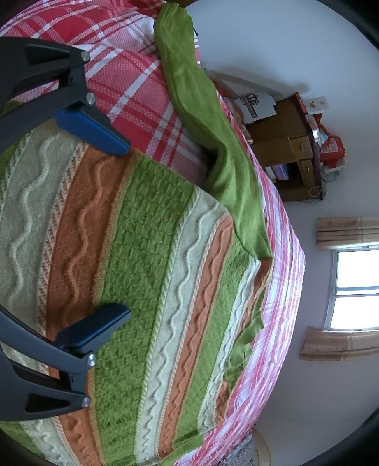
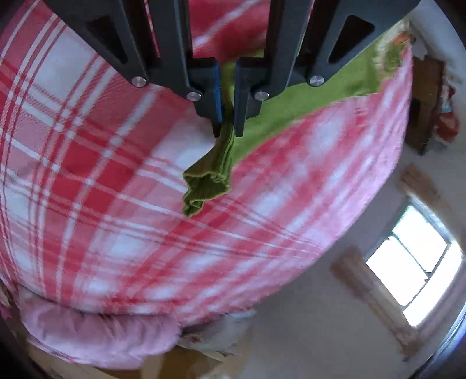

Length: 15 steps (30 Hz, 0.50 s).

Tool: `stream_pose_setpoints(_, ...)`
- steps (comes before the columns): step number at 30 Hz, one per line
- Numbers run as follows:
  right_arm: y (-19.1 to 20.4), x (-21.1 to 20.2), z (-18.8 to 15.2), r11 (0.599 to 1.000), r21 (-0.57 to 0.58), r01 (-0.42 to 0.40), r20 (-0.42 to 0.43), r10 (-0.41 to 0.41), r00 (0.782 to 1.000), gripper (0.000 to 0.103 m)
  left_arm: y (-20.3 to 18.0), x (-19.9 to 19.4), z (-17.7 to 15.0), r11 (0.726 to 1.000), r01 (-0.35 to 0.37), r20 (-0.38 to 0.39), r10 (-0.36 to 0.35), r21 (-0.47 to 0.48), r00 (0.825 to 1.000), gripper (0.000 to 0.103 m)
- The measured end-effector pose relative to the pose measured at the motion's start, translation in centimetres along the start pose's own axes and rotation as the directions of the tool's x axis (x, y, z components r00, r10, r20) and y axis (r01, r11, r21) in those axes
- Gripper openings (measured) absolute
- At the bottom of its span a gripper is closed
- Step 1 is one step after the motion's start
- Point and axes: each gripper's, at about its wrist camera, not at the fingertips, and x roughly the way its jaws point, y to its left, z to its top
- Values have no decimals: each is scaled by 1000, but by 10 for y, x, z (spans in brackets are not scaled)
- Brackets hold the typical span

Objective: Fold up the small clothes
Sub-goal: 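Grasp the cuff of the sleeve nearest the right tool with the right tool, then carry the sleeve across the sweater body and release it with the right tool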

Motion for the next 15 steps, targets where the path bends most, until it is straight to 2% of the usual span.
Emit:
stream_pose_setpoints(3, 52, -16, -12, 992, -61, -115, -14, 114, 993, 6, 1, -1, -1, 1000, 10, 6, -10, -5, 1000, 103)
stream_pose_setpoints(6, 117, -29, -32, 959, -134, -251, -59, 245, 968, 6, 2, -1, -1, 1000, 16, 12, -16, -7, 1000, 103)
stream_pose_setpoints(10, 210, -28, -77, 881, -216, -421, -183, 387, 904, 6, 2, -1, -1, 1000, 18, 14, -18, -8, 1000, 103)
stream_pose_setpoints(15, 306, -7, -152, 789, -295, -539, -334, 443, 832, 6, 4, -3, -3, 999, 36, 29, -35, -13, 999, 103)
